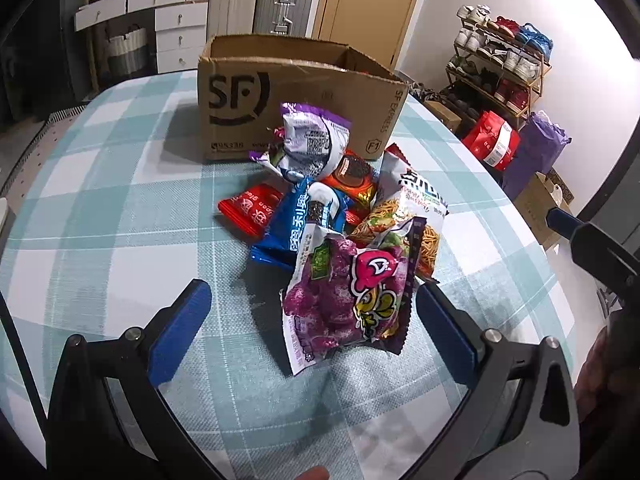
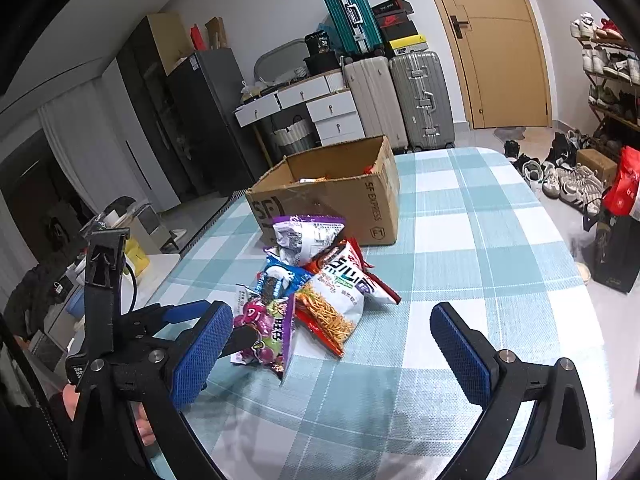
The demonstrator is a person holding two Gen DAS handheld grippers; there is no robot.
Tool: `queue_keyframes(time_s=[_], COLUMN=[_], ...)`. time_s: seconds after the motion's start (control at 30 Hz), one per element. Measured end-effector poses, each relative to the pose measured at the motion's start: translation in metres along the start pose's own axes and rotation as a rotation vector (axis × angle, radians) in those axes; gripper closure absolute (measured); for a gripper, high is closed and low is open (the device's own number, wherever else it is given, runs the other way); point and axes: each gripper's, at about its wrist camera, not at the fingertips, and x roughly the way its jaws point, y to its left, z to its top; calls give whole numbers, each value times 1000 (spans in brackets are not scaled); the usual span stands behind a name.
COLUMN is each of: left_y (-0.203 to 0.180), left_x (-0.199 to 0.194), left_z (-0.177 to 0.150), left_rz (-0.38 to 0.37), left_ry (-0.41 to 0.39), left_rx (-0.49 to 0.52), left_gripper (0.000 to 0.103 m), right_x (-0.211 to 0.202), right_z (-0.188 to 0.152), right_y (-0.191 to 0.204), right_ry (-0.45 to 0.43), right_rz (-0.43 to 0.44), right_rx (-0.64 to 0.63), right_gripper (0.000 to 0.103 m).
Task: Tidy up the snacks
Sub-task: 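Withdraw both tools from the box back toward the snack pile, then grasp the purple grape candy bag with the left gripper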
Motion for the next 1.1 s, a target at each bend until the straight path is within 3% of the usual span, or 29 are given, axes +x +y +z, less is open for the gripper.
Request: queue_keyframes(time_s=[0.37,0.47,0.57,0.63,0.73,1.1], left_y=[2,2,2,0,2,10], left_x=[27,34,37,40,41,34], left_z=[3,4,2,0,-3,-3], left_rz=[-10,-35,-89,-103,-146,-141], left_ry=[37,45,59,61,63,52], left_rx=[-17,-19,-25,-19,-24,-41], left_gripper=[3,15,46,53,56,56], right_x=[12,12,12,12,12,17], right_z=[-7,-10,-11,-11,-14,-15], right_y=[-15,-17,-20,-20,-21,-15], right_ry=[20,24,25,26,29,44], right_rz=[-1,-3,-3,-4,-4,-5], right_rx=[34,41,50,53,57,51], right_gripper=[2,2,2,2,2,2])
